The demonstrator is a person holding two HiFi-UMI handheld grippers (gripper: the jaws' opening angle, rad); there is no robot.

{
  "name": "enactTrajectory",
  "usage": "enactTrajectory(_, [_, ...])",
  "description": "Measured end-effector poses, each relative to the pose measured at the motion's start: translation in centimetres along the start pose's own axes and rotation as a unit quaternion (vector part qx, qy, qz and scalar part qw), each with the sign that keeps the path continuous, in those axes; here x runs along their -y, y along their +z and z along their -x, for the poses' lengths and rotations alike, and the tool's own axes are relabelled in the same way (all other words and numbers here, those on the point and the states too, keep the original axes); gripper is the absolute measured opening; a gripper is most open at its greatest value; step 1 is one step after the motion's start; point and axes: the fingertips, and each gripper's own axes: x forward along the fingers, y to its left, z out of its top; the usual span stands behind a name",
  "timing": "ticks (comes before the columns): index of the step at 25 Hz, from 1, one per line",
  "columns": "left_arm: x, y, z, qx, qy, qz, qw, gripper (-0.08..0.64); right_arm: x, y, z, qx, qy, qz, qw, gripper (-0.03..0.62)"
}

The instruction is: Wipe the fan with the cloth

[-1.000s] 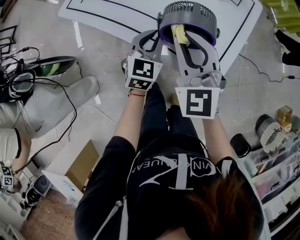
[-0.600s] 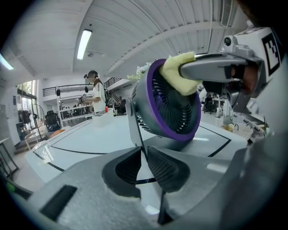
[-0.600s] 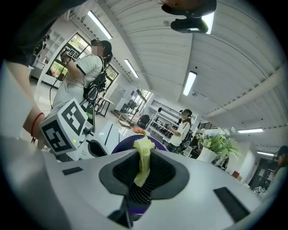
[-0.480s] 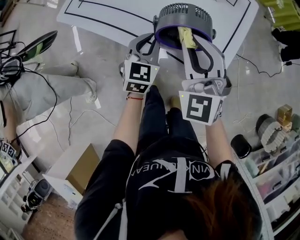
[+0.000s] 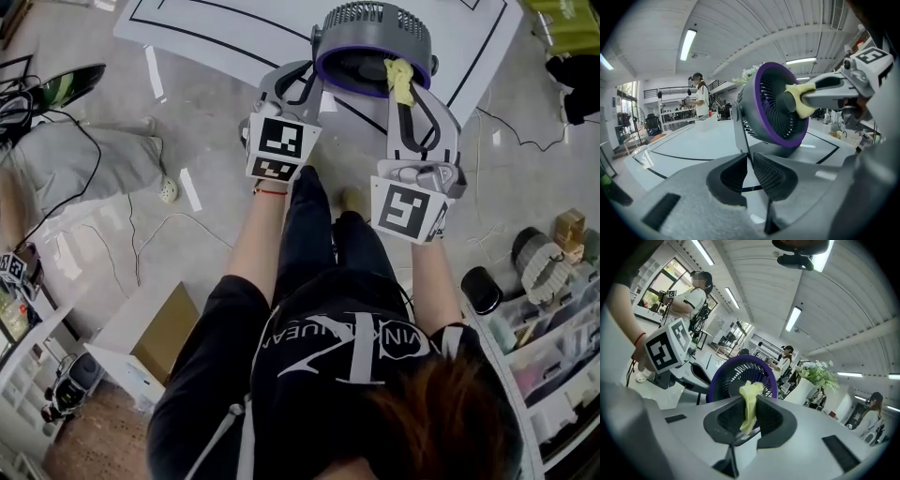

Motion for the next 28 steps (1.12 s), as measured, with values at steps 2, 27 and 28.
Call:
enactTrajectory(2, [0.0, 0.0, 0.0, 0.000, -0.001, 0.001, 1.0000, 0.054, -0.5, -0.4, -0.1, -0.008, 0.007, -0.003, 1.000, 0.055])
enactTrajectory(27, [0.4, 0.5, 0.2, 0.002, -0.010, 0.005, 0.9999, 0.051, -6.1, -0.4, -2.6, -0.038, 0.098, -0.072, 0.992, 0.051])
enactTrajectory(28, [0.5, 0.5, 0.2, 0.002, -0.011, 0.005, 0.9999, 0.051, -6.1, -0.2, -2.6, -0.037, 0.099, -0.073, 0.992, 0.051])
